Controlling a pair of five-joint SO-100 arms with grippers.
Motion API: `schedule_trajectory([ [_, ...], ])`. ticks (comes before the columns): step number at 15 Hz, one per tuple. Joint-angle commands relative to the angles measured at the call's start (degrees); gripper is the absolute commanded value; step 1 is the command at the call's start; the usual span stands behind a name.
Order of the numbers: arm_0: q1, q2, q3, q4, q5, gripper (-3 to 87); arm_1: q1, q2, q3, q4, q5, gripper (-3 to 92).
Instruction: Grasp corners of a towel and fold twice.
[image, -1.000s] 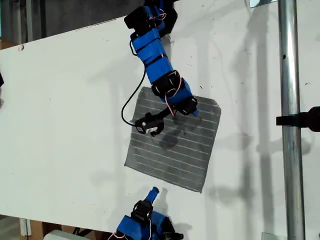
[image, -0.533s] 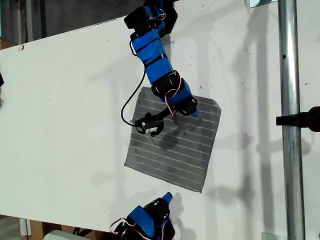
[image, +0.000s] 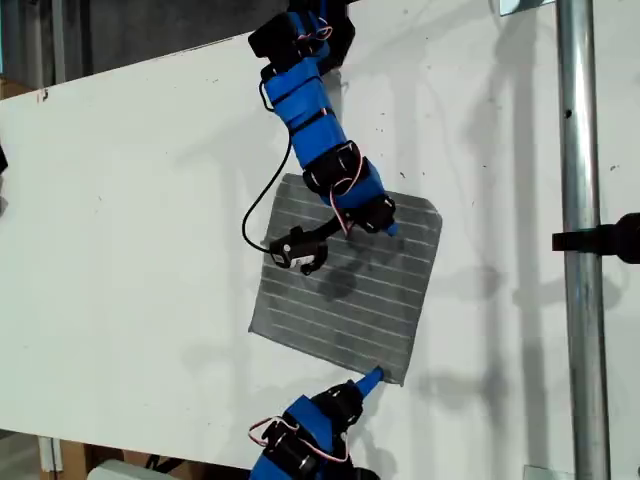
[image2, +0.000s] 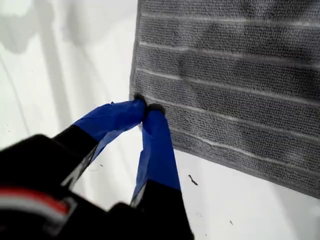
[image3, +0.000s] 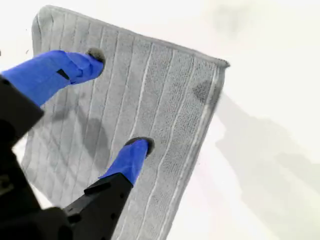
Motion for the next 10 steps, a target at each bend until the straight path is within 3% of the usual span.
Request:
schedule_trajectory([
  [1,0.7,-3.34,0.97,-3.34,-1.32,27.2,-0.35,2.2,-1.23,-0.97,-0.26,-0.2],
  [6,2.2,-14.77,4.66,-15.73,-4.57,26.9,-0.26,1.76,-1.23,-1.49,-0.18,-0.2],
  [10,3.78,-23.38,4.39,-20.92,-8.26,25.8,-0.35,1.49,-1.14,-1.41,-0.18,-0.2],
])
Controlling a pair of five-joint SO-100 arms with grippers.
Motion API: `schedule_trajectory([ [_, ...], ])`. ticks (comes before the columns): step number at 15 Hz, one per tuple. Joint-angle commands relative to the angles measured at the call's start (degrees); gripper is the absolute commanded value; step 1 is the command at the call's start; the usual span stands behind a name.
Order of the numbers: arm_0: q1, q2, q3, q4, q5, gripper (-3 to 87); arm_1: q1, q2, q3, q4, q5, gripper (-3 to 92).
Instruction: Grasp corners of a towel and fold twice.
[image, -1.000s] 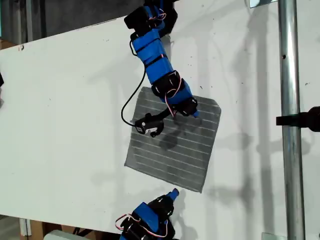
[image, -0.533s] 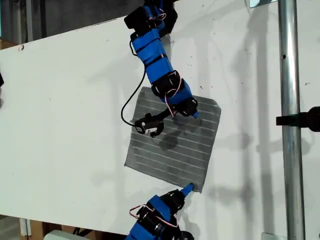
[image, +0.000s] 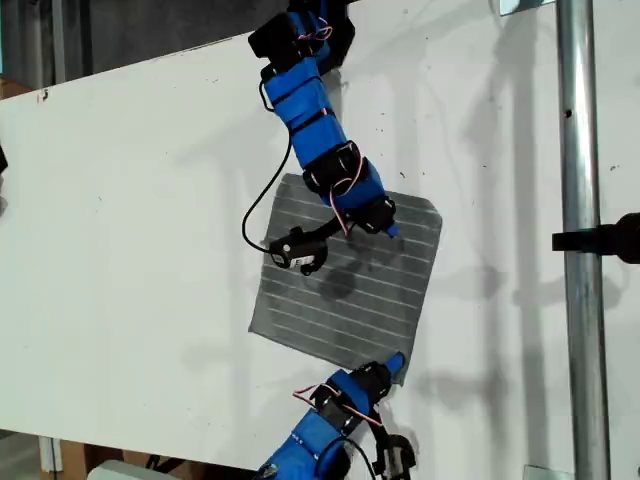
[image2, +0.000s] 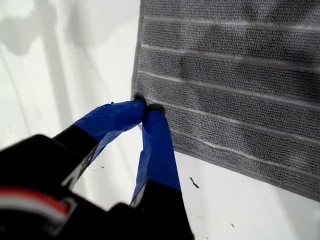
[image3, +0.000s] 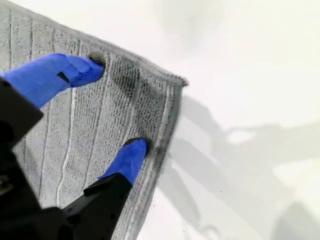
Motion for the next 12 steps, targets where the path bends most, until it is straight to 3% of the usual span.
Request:
schedule_trajectory([
  [1,0.62,0.0,0.26,-0.62,-2.37,11.1,-0.44,1.49,-1.05,-0.7,-0.18,-0.2],
  [2,0.09,2.64,0.88,1.23,-2.64,-2.9,-0.53,1.49,-1.05,-0.7,-0.18,-0.2],
  [6,-0.26,17.75,-4.22,14.41,-1.93,-2.9,-0.53,1.41,-0.79,-0.88,-0.18,-0.2],
  [8,0.09,17.93,-16.35,24.17,-0.62,-2.9,-0.26,1.41,-0.79,-1.05,-0.44,-0.2],
  [10,0.18,15.38,-27.16,30.15,0.35,-2.9,-0.18,2.46,-0.79,-0.79,-0.53,-0.2],
  [12,-0.35,16.26,-23.64,27.16,0.79,-2.3,-0.62,3.6,-0.88,0.09,-0.62,-0.2],
])
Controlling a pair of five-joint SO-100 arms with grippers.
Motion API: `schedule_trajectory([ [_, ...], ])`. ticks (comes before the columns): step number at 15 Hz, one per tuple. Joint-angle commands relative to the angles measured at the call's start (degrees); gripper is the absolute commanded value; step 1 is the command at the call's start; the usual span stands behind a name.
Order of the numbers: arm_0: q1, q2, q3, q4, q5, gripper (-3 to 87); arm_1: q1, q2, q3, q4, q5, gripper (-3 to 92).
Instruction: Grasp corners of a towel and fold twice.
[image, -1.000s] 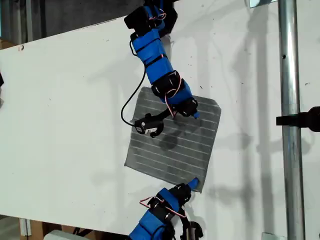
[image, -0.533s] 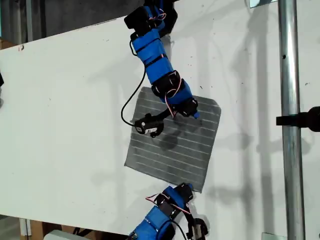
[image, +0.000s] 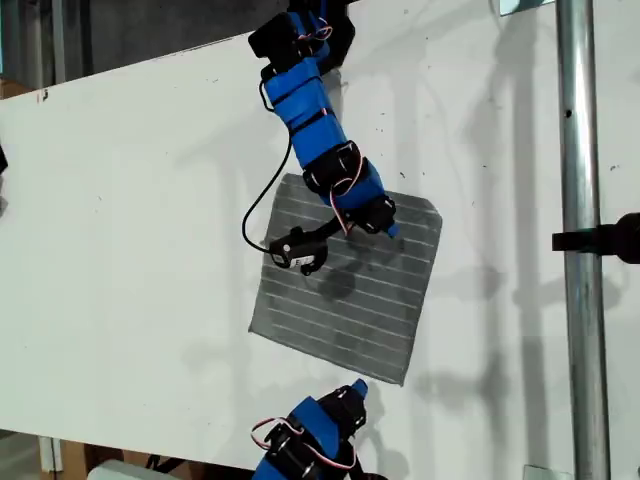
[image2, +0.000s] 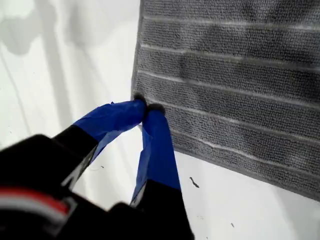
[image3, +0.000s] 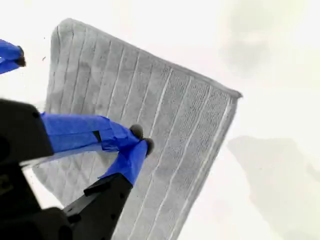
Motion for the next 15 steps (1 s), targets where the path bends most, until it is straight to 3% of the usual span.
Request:
schedule_trajectory([
  [1,-0.26,3.78,3.34,-5.54,0.44,8.5,-0.79,4.13,-0.97,0.88,-0.35,-0.2],
  [2,0.09,7.65,7.38,-10.11,1.41,29.4,-1.41,4.57,-1.67,1.93,-0.62,14.8],
  [4,0.26,14.59,14.41,-14.68,1.85,28.7,-3.16,5.27,-3.43,5.71,-0.79,30.8],
  [7,0.09,16.87,20.21,-16.17,-0.26,28.0,-6.33,1.58,-3.6,13.71,1.32,34.4],
  [11,-0.62,16.26,20.65,-15.91,-1.05,27.5,-6.77,-5.8,-4.39,12.66,4.83,34.3],
  [15,-0.88,14.85,20.83,-15.12,-2.37,26.9,-4.75,-14.94,-4.83,4.75,6.42,33.5],
])
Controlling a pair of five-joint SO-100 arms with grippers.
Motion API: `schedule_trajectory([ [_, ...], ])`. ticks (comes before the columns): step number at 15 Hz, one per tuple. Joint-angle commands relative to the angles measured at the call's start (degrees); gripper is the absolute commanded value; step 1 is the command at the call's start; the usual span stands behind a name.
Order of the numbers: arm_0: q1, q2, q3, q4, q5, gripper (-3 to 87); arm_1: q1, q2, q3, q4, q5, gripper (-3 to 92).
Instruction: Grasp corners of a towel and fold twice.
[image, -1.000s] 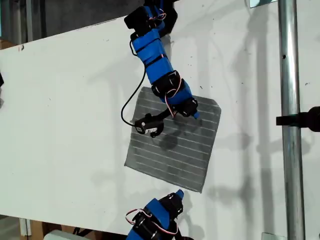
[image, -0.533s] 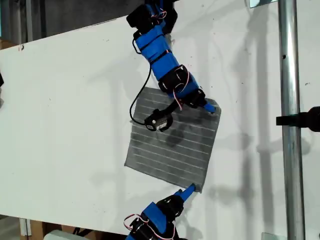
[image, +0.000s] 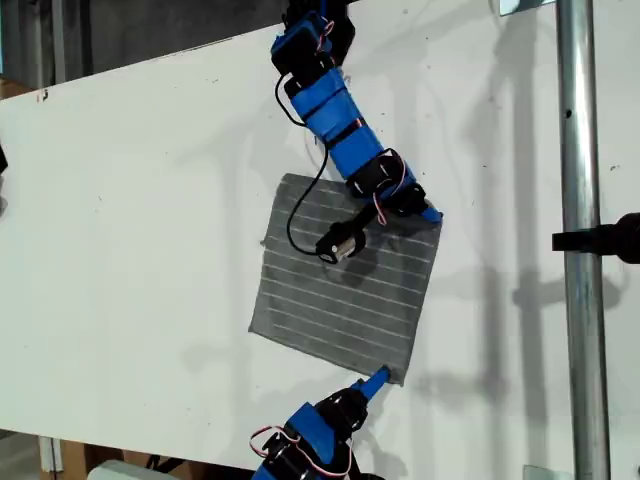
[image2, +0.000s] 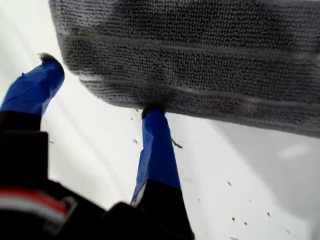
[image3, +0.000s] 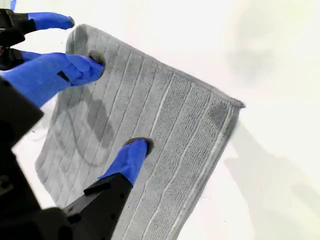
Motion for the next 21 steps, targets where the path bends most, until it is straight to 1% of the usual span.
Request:
schedule_trajectory([
  [1,-0.53,-0.09,-0.62,0.44,-1.32,26.7,1.76,-3.25,-3.43,-5.71,0.7,31.8],
  [2,-0.26,-0.09,-0.62,0.53,-1.58,26.7,2.29,-5.71,-3.43,-7.82,1.58,23.5],
  [3,-0.09,-0.09,-0.62,0.62,-1.85,26.7,2.64,-6.94,-3.16,-7.91,5.01,0.0],
  [5,-0.09,-0.18,-0.35,0.62,-1.93,26.8,2.81,-7.29,-2.72,-6.86,7.21,-0.2],
  [7,-0.7,-0.18,-0.79,0.7,-1.05,26.7,2.37,-4.75,-2.64,-5.27,6.5,-0.2],
  [8,-1.41,-0.26,-2.11,1.85,-0.44,26.2,2.37,-2.46,-2.64,-4.04,5.54,-0.2],
  [10,-3.43,-0.88,-8.96,6.42,2.02,23.7,2.64,0.44,-2.64,-3.78,3.25,-0.2],
  [12,-5.36,-4.66,-21.18,15.03,3.69,18.3,2.9,0.53,-2.64,-4.31,2.81,-0.2],
  [13,-5.8,-8.17,-26.46,20.3,3.96,7.3,2.99,0.53,-2.55,-4.31,2.81,-0.2],
  [14,-5.54,-11.16,-27.95,22.5,4.83,4.1,3.08,0.62,-2.55,-4.22,2.81,-0.2],
  [15,-5.27,-12.74,-26.28,22.24,4.57,-2.9,3.08,0.7,-2.55,-4.13,2.81,-0.2],
  [17,-4.39,-15.12,-22.06,19.42,4.22,-2.9,3.08,0.79,-2.55,-4.22,2.81,-0.2],
  [18,-3.69,-15.03,-19.6,16.96,4.39,-2.9,3.08,0.97,-2.55,-4.04,2.81,-0.2],
  [19,-2.72,-13.97,-17.31,13.18,4.57,5.5,3.08,1.05,-2.55,-3.78,2.72,-0.2],
  [20,-1.58,-12.13,-13.89,9.05,4.92,27.5,3.16,1.05,-2.55,-3.69,2.72,-0.2],
  [21,-0.35,-10.28,-9.32,5.1,5.1,30.9,3.16,1.14,-2.55,-3.78,2.72,-0.2],
])
